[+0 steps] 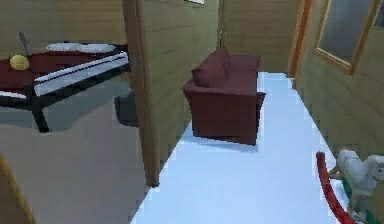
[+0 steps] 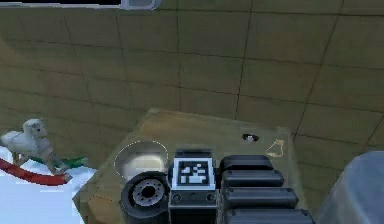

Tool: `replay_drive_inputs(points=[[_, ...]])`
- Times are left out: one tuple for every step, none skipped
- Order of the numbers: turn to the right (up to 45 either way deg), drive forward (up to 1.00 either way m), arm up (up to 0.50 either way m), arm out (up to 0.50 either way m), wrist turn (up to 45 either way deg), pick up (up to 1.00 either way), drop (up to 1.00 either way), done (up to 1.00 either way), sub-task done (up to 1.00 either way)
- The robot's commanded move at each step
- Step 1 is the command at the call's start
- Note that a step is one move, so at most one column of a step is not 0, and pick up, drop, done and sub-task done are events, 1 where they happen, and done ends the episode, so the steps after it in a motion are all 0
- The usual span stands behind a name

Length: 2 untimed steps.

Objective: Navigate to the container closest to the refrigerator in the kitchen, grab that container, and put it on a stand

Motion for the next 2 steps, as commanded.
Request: replay_drive_inputs(points=[[0.0, 0.10, 0.00, 0.00, 0.0, 0.00, 0.00, 0.00, 0.00], [45.0, 0.00, 0.00, 0.00, 0.0, 0.00, 0.00, 0.00, 0.00]])
